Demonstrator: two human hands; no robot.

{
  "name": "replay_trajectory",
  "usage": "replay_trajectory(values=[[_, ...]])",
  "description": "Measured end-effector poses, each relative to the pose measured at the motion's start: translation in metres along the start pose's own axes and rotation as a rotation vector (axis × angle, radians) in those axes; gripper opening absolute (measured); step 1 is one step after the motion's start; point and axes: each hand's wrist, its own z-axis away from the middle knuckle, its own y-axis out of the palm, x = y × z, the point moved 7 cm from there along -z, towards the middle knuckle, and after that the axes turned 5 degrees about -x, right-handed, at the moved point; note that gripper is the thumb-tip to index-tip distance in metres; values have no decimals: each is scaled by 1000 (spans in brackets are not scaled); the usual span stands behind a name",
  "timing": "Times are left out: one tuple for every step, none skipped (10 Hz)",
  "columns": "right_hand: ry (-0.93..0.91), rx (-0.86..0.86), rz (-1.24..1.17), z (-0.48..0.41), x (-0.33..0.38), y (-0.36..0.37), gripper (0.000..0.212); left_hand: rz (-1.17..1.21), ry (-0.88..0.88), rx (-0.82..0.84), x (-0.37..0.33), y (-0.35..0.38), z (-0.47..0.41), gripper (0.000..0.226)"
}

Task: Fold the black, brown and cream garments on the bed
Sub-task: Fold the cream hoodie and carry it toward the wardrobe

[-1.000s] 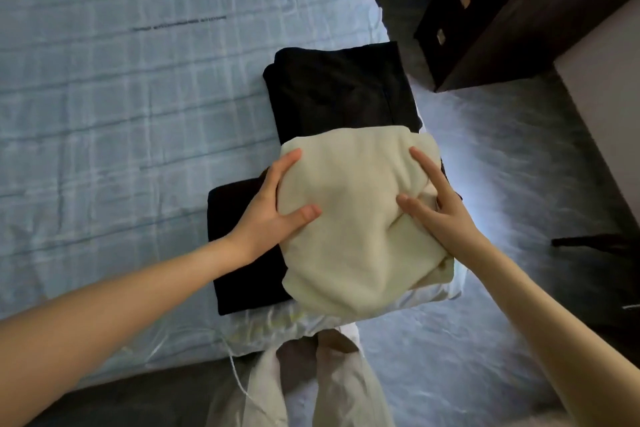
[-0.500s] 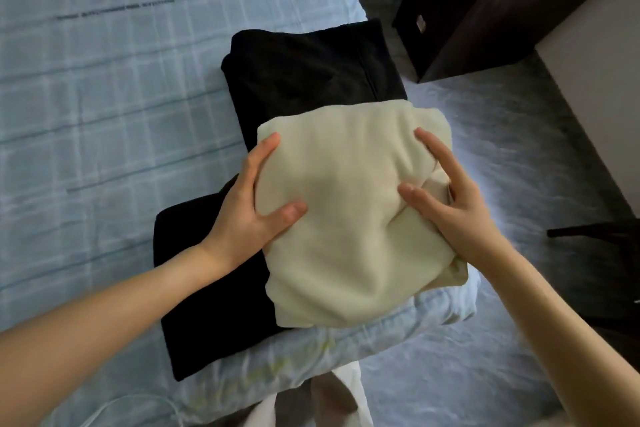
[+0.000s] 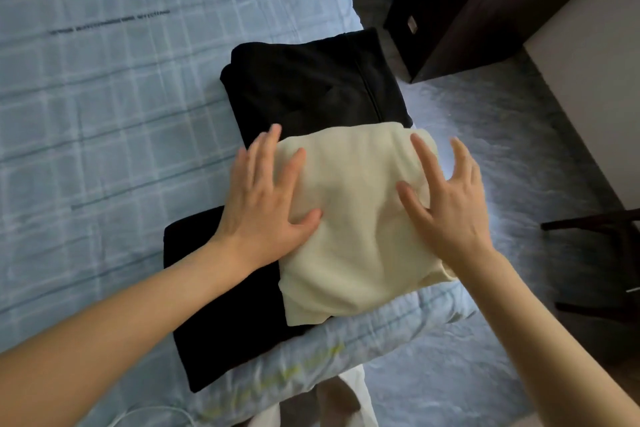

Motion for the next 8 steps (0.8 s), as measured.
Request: replay_trajectory(values=[[-193,-69,-70,-4,46,5,62,-27,209,-36,-37,3,-11,75],[-201,1,-77,-1,52,35,58,-126,199,0,-42,31,-7,73],[-239,0,4,12,41,62,58,-275,268,-8,-35,64,10,75],[-234,24,6,14,35,76,59,-275,273,-42,-33,77,14,75],[-226,68,2,11,35,74,60,-282,278,-28,-37,72,10,73],[-203,122,-32,7,43,56,60,-262,261,16,-42,47,0,69],[-175,178,-150,-6,50,37,57,-201,184,-11,-47,15,-25,46],[-103,70,-310,-26,65,-4,45,-134,61,-69,-53,-26,-62,30]])
